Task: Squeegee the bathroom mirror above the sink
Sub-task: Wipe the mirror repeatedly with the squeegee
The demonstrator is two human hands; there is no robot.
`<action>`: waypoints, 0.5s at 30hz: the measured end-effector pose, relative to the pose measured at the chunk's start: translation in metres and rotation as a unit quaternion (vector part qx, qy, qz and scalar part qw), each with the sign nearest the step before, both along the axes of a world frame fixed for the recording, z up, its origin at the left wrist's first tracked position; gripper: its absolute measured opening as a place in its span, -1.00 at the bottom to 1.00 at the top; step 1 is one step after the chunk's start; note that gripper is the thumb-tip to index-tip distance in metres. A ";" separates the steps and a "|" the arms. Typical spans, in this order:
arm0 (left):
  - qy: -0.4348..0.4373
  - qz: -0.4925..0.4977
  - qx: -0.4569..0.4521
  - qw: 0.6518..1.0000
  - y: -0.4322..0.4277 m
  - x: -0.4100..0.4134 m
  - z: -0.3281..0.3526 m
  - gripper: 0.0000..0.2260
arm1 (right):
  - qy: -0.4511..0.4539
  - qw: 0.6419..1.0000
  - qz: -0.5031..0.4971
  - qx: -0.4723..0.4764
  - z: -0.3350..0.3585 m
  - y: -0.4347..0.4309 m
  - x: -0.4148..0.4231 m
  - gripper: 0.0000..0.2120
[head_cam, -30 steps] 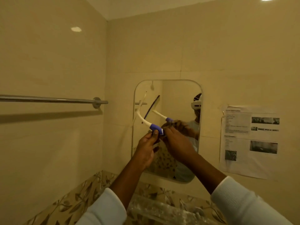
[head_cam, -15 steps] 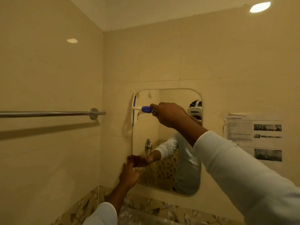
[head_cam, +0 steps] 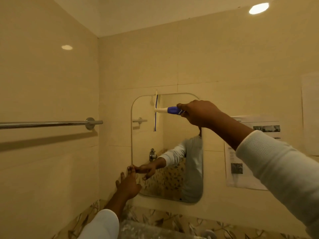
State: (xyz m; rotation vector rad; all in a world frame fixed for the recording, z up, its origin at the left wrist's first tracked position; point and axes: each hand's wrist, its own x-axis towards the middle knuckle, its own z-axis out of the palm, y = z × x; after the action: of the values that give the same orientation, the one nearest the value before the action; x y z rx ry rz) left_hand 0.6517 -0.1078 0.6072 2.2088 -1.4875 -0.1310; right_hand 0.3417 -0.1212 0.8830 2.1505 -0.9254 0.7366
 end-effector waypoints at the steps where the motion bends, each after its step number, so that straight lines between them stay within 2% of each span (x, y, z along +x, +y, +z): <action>1: -0.007 0.001 0.006 1.000 0.000 0.000 0.001 -0.20 | 0.001 1.000 -0.004 -0.001 -0.001 0.000 -0.010 -0.53; 15: -0.043 0.001 0.029 0.999 -0.002 0.004 0.000 -0.19 | 0.017 0.998 -0.066 -0.011 -0.012 0.003 -0.119 -0.50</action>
State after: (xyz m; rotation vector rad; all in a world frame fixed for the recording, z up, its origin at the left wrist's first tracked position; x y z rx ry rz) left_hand 0.6557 -0.1097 0.6070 2.2889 -1.5459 -0.0798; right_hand 0.2231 -0.1184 0.8714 2.0547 -1.0269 0.6404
